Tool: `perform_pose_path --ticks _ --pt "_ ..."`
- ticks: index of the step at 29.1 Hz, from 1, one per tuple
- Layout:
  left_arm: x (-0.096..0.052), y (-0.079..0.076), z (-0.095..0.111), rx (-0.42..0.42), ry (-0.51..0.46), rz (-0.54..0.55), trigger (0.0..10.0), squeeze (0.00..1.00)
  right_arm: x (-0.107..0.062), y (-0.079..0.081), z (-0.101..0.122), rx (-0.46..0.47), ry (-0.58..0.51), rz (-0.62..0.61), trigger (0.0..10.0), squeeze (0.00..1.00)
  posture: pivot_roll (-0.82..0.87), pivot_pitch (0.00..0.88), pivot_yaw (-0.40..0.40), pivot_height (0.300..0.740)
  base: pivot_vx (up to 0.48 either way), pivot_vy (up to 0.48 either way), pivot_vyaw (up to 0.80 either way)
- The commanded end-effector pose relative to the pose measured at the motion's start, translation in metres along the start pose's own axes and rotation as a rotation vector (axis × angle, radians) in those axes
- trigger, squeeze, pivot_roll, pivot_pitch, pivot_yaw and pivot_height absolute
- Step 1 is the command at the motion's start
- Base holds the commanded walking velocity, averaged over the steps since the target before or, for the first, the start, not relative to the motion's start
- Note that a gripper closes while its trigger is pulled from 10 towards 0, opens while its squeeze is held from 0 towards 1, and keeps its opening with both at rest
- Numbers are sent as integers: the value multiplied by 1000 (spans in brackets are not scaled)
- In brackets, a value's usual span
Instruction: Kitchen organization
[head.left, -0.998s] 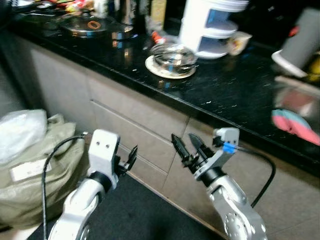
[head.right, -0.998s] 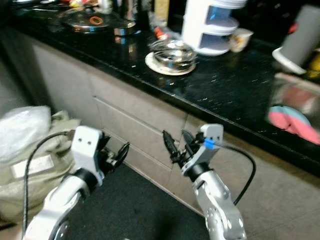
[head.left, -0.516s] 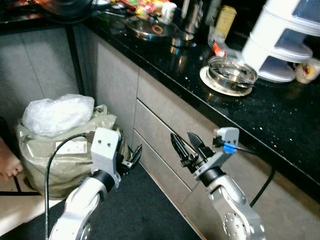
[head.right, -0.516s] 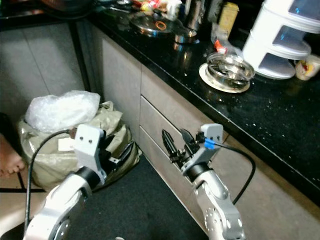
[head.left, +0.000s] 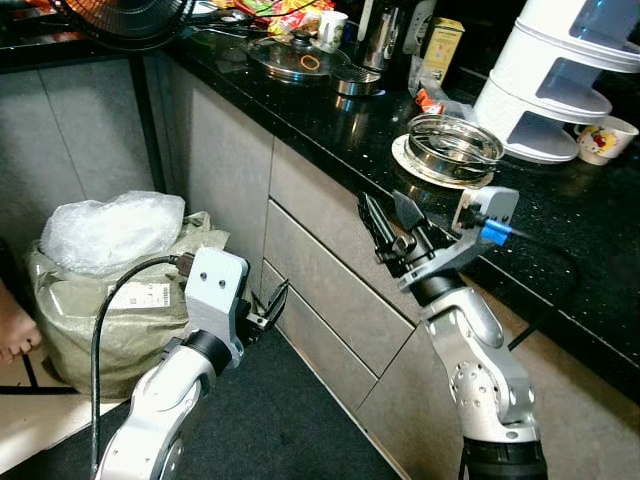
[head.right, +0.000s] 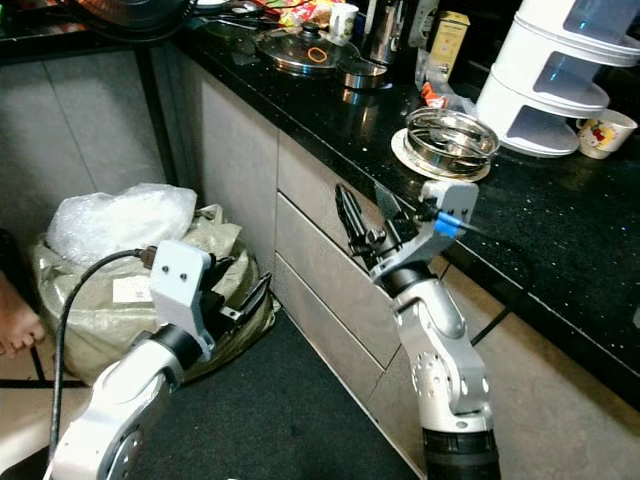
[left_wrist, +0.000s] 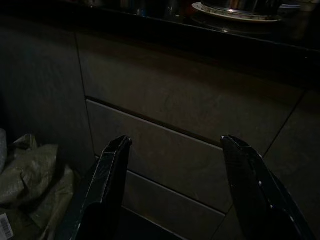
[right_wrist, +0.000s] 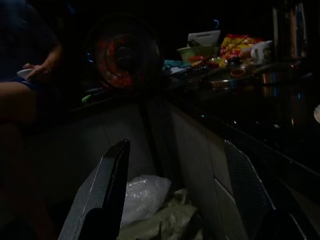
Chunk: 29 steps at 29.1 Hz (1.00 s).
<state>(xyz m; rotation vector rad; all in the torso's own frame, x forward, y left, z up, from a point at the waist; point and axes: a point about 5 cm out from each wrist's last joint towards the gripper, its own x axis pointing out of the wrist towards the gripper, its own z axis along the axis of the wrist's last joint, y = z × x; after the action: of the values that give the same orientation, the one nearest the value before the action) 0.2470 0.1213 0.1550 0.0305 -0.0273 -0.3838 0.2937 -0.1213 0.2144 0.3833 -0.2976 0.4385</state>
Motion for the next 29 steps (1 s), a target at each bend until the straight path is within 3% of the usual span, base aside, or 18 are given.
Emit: perform_pose_path --ticks 1,13,29 --pt "0 -3 -1 9 -3 -10 10000 0 2 1 2 0 3 10 10000 0 154 6 -157 740 259 0 0" --pt "3 -5 6 10 -37 -9 10000 0 10 -4 9 -120 18 -15 10000 0 153 7 -157 740 296 0 0" --pt "4 -4 5 11 -42 -15 10000 0 14 -6 11 -121 15 -30 10000 0 155 10 -158 740 337 0 0"
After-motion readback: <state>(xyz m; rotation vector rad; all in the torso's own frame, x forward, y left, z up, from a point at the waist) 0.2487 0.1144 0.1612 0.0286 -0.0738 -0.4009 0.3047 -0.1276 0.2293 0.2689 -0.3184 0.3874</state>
